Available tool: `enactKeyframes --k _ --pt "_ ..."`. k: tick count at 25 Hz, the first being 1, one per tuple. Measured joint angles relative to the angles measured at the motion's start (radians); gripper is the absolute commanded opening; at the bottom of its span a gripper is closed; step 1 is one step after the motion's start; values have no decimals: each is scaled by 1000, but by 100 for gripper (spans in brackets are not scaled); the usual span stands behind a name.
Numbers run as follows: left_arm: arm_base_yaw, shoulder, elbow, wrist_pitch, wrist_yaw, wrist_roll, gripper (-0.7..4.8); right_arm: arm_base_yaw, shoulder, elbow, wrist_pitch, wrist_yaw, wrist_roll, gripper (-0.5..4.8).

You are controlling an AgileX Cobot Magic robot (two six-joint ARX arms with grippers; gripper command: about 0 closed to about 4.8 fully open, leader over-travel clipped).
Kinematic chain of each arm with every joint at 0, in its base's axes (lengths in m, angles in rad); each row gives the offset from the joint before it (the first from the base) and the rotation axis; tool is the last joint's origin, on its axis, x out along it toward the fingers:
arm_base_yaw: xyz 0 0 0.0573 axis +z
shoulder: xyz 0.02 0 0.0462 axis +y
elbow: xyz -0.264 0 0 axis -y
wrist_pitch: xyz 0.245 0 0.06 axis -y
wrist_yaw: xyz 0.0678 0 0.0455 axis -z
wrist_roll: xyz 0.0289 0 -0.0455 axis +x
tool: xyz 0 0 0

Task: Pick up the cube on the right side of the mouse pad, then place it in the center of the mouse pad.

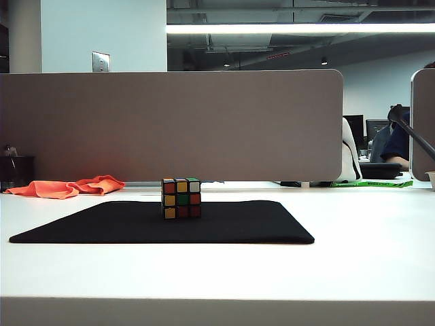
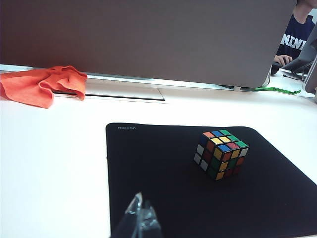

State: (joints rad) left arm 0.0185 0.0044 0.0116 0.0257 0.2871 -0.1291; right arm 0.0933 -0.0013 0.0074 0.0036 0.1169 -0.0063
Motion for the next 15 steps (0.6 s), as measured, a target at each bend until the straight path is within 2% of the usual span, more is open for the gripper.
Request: enactKeyframes --k 10,15 --pt "0 0 0 0 -4 0 -6 0 0 0 -11 -39 -22 -6" --pt "0 0 0 0 -61 0 -6 0 0 0 -10 -66 -45 -6"
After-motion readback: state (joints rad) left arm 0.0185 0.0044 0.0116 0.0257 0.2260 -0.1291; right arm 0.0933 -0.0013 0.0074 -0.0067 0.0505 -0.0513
